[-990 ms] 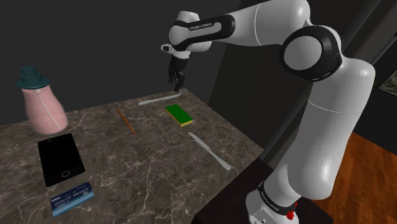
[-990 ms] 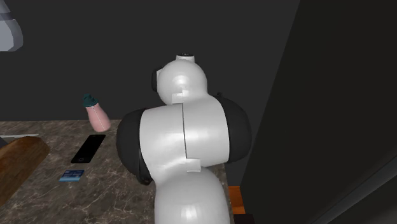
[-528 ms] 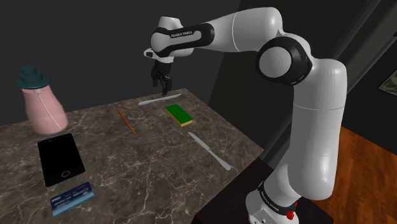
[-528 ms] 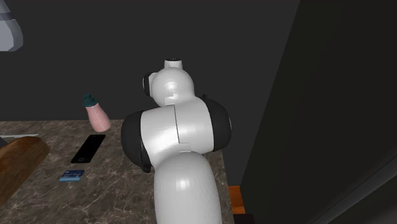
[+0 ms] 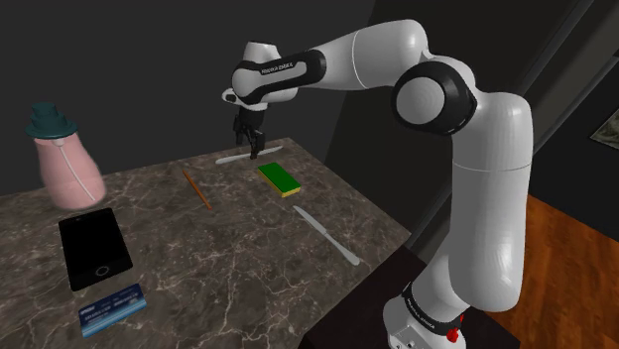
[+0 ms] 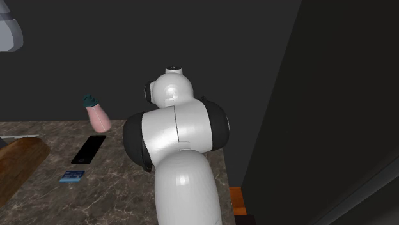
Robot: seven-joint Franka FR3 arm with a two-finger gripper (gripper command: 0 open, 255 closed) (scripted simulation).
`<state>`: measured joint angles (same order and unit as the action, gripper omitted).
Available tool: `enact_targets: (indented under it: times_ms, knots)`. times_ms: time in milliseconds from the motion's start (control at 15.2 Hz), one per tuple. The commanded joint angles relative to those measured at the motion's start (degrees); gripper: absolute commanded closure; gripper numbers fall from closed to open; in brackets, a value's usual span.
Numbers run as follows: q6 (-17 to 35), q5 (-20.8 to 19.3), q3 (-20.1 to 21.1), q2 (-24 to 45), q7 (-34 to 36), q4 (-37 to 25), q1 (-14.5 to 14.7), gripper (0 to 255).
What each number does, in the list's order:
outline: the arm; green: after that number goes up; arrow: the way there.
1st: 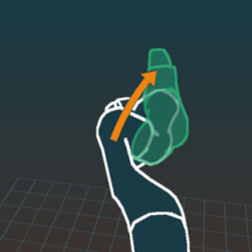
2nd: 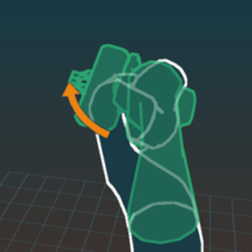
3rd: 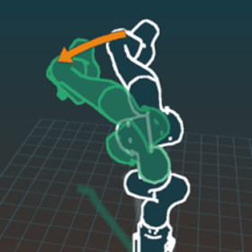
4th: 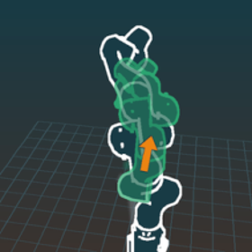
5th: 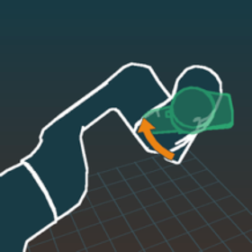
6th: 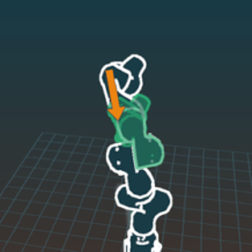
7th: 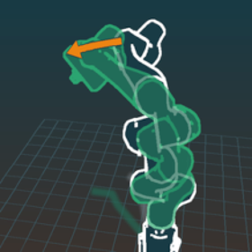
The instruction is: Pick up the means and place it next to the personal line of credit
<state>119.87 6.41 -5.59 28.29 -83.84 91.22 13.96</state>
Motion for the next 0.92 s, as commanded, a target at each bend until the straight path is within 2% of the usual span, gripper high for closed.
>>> enact_targets:
  times_ms: [0,330,396,858]
  knots:
    - [0.19,0.03,0.01,0.18,-0.03,-0.03,-0.01,0]
    - [0.18,0.02,0.01,0.17,-0.03,-0.02,-0.01,0]
    - [0.18,0.02,0.01,0.17,-0.03,-0.02,-0.01,255]
    - [0.18,0.02,0.01,0.17,-0.03,-0.02,-0.01,255]
